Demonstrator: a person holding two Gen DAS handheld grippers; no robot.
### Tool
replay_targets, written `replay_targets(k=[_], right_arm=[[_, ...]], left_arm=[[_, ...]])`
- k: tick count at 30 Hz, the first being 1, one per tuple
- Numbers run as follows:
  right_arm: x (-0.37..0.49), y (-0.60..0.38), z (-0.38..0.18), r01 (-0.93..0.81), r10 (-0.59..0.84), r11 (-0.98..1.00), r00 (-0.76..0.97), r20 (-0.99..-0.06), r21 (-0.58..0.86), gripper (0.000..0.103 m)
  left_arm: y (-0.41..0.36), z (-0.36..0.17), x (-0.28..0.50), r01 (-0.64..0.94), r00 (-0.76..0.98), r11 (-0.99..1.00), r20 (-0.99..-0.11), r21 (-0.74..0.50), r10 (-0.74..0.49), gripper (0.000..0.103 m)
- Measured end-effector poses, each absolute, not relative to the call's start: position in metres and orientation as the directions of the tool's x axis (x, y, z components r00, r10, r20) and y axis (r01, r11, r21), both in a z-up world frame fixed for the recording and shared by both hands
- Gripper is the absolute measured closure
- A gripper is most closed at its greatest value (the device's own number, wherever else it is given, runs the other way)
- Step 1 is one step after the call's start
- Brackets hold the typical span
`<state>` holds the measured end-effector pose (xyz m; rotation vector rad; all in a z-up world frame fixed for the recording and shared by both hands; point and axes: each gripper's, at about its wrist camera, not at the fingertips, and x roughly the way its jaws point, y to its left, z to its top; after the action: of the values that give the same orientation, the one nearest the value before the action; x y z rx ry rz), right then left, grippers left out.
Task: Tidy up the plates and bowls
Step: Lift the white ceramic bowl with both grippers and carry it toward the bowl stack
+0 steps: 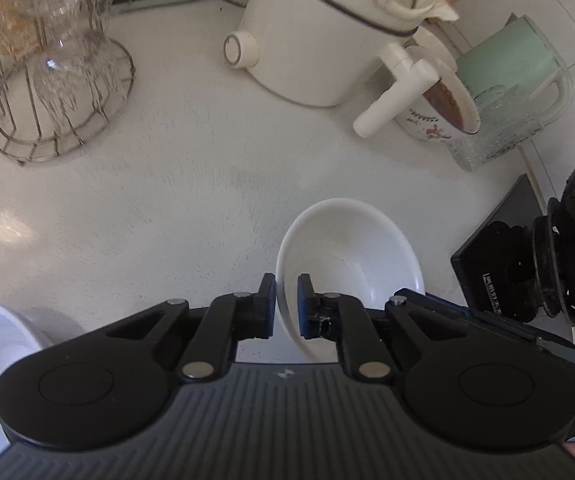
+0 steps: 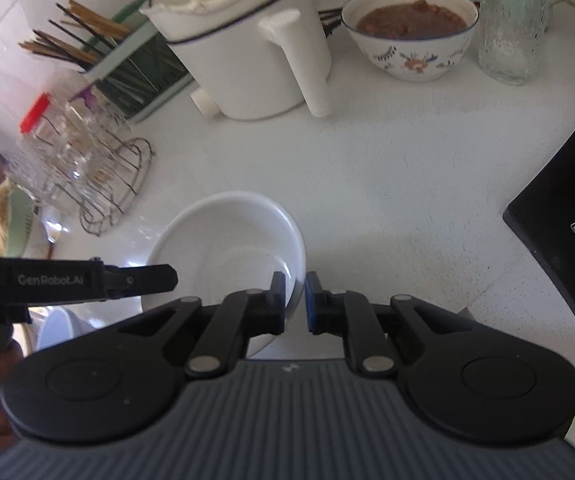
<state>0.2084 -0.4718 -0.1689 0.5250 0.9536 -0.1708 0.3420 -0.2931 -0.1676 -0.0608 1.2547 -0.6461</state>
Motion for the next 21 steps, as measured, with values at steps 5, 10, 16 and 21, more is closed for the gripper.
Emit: replay_targets(k=[5, 10, 16, 21], right_arm=[[0.202, -0.461, -0.142, 0.349, 0.07, 0.869, 0.617, -0.784, 0.352, 0.09], [0.196, -0.454, -0.119, 0.346, 0.078, 0.854, 0.654, -0.752, 0.389, 0.09], [0.189, -0.445, -0.095, 0.334, 0.074, 0.849, 0.693, -0.717, 0.41, 0.09], [0.189, -0.435, -0.083, 0.308, 0.081, 0.856, 0.714, -0.695, 0.416, 0.09]], left_arm=[[-0.283, -0.141, 0.337, 0.452, 0.191, 0.812, -0.849, -0.369, -0.492, 0.09], [-0.269, -0.117, 0.333, 0.453, 0.216, 0.806, -0.83, -0.382, -0.515, 0.09], [-0.251, -0.088, 0.329, 0.459, 0.24, 0.792, -0.802, -0.402, -0.547, 0.09], [-0.236, -0.07, 0.323, 0.458, 0.275, 0.793, -0.785, -0.401, -0.555, 0.09]])
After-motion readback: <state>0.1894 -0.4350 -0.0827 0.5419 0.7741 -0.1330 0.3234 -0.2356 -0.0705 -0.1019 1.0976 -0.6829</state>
